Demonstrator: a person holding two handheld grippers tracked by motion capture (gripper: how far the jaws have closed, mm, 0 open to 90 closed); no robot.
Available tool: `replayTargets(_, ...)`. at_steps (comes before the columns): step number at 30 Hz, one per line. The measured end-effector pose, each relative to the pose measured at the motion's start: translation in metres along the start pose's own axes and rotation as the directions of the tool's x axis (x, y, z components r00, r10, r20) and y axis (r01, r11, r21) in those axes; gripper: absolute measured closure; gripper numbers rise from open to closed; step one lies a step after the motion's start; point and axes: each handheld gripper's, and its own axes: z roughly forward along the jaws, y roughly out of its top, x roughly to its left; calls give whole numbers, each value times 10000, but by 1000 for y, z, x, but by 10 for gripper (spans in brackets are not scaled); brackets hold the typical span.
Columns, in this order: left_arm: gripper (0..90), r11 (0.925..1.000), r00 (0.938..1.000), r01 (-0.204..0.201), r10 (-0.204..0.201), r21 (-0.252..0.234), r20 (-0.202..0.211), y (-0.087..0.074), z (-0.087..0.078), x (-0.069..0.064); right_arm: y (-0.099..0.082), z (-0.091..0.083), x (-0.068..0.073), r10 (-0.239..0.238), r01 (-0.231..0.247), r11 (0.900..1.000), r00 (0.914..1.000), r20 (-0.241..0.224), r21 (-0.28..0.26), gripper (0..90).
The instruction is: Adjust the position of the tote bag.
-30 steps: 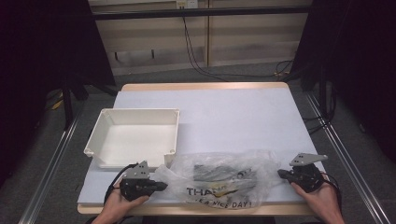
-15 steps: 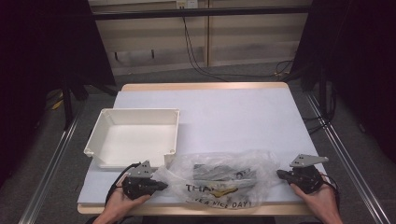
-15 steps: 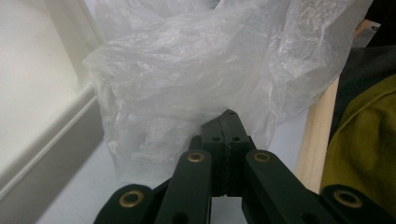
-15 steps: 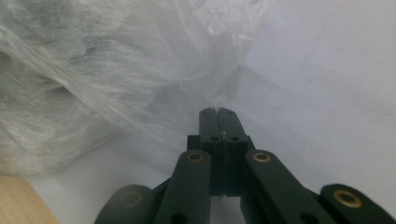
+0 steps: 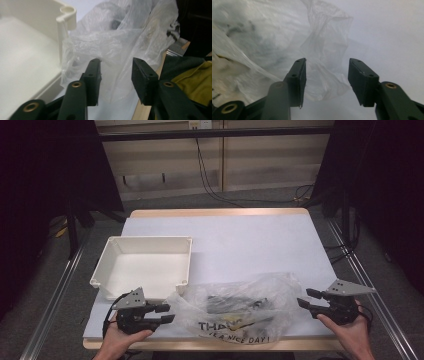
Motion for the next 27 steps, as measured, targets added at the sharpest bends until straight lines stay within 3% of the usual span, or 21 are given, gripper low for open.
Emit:
replayTargets(9,481,9964,9997,62,-81,-841,-232,23,-14,-1,25,-17,0,-32,18,9950,9999,-140,-1001,382)
replayTargets(13,580,9951,9999,-98,84,-988,-145,35,-9,-3,37,-16,3,-304,252,9937,9985,-462,-1095,464)
replayTargets(17,753,9961,9973,-582,610,-660,403,50,13,-14,48,-8,13,-729,632,9920,9936,-867,-1096,645)
replayTargets(21,825,9949,9914,-951,977,-331,872,66,41,-23,56,8,25,-1098,987,9921,9821,-1532,-780,810)
replayTargets(25,870,9926,9875,-1166,1122,334,1106,81,72,-24,63,28,37,-1367,1324,9906,9682,-2095,-343,897)
replayTargets(27,891,9898,9841,-1298,1214,583,1294,88,86,-26,66,37,41,-1440,1451,9893,9626,-2294,-121,900)
